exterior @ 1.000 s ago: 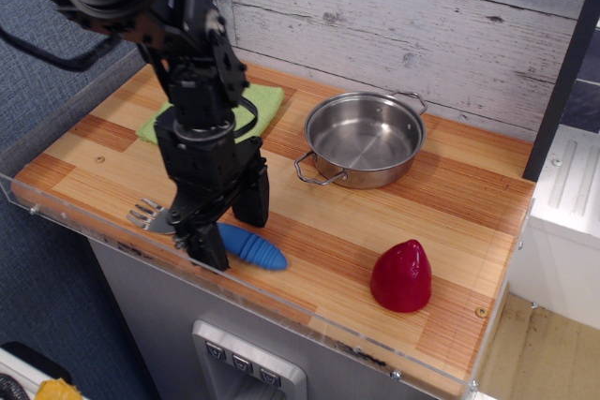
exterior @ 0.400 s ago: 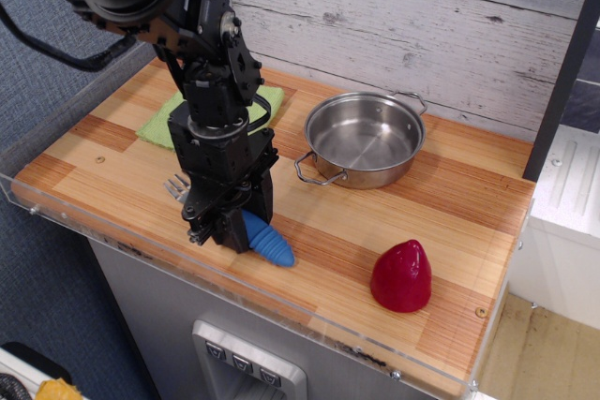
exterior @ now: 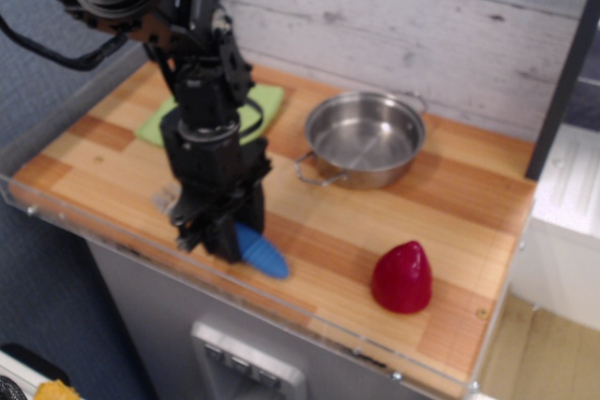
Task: Pick up the blue fork and put it in the pot
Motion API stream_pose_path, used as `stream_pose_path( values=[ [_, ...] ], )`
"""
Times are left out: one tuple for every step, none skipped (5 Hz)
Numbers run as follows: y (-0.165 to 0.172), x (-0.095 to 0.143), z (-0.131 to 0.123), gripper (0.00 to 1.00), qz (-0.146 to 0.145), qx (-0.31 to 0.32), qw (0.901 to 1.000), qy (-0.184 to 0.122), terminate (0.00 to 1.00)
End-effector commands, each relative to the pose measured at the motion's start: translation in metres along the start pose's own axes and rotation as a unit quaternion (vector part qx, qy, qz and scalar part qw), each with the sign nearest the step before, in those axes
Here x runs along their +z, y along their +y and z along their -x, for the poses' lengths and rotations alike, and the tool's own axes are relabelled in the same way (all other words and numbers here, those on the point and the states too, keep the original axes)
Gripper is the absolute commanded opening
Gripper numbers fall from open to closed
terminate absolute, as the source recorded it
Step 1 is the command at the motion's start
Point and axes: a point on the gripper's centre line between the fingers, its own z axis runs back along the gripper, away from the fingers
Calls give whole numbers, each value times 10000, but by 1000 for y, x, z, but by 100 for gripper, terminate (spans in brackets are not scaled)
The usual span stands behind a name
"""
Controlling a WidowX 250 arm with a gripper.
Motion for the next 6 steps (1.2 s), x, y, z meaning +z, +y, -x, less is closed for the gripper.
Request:
stream_pose_path(
  values=[
    [-20, 46, 2, 0, 449, -168, 9988, 12, 0],
    [-26, 64, 7, 0, 677, -242, 9973, 153, 0],
    [-37, 75, 20, 0, 837, -463, 9950, 293, 0],
    [-49, 84, 33, 0, 884, -687, 9925, 489, 0],
    [-64, 94, 46, 0, 1042, -915, 9884, 626, 0],
    [-81, 88, 60, 0, 1023, -1172, 9840, 868, 0]
  ],
)
